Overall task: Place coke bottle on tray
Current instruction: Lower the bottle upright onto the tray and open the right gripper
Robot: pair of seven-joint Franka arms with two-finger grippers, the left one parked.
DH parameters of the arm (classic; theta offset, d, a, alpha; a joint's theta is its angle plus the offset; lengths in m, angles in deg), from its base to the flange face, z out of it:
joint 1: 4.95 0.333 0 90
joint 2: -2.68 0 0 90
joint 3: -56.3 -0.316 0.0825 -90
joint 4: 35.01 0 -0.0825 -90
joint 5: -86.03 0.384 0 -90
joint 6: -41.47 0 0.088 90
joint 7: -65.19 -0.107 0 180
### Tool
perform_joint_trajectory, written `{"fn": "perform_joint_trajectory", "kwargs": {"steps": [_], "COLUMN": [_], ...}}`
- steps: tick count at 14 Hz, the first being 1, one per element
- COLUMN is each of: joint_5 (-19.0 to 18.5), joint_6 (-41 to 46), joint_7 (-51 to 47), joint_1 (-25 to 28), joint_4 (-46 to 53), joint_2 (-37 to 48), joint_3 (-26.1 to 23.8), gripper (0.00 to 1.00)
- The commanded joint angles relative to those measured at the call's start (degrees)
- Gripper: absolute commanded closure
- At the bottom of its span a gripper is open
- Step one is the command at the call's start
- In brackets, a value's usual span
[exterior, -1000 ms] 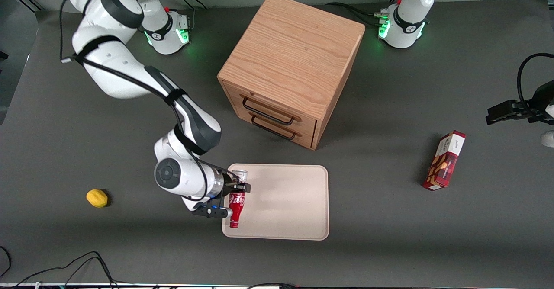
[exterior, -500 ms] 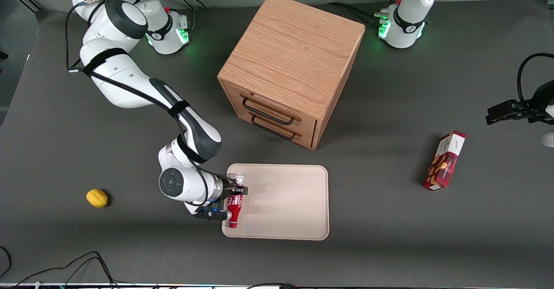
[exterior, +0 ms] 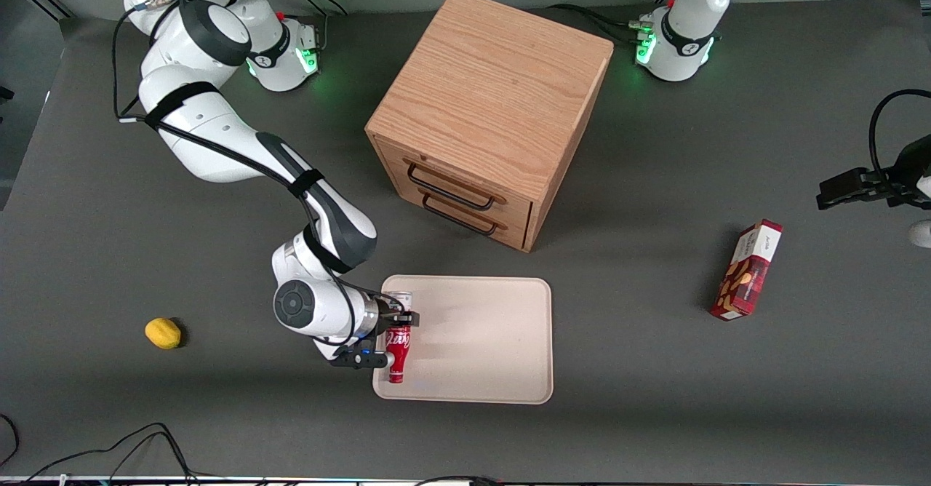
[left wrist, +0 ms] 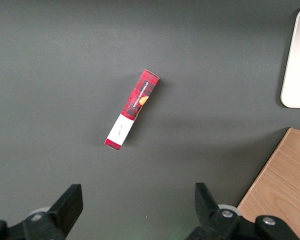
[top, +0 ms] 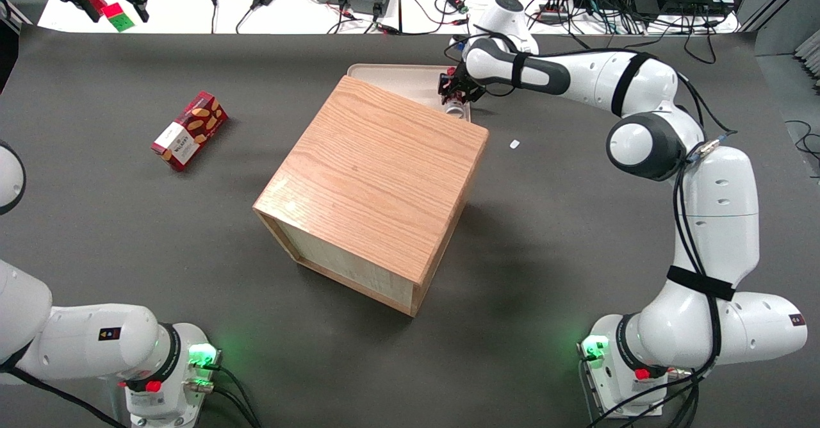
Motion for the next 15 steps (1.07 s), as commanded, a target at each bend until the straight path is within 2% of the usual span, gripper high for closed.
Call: {"fn": "perform_joint_trajectory", "kwargs": {"steps": [1, 11, 15], "joint_5": [-1.3, -1.2, -1.2], "joint_6": [-3.0, -3.7, -2.9], "joint_7": [-2.1, -2.3, -1.8], "joint_1": [0.5, 0.5, 0.0], "joint_4": [-0.4, -0.4, -0.4], "joint_2": [0.0, 0.2, 4.8], "joint_3": [0.3, 0.8, 0.6], "gripper": [0.01, 0.00, 0.00]}}
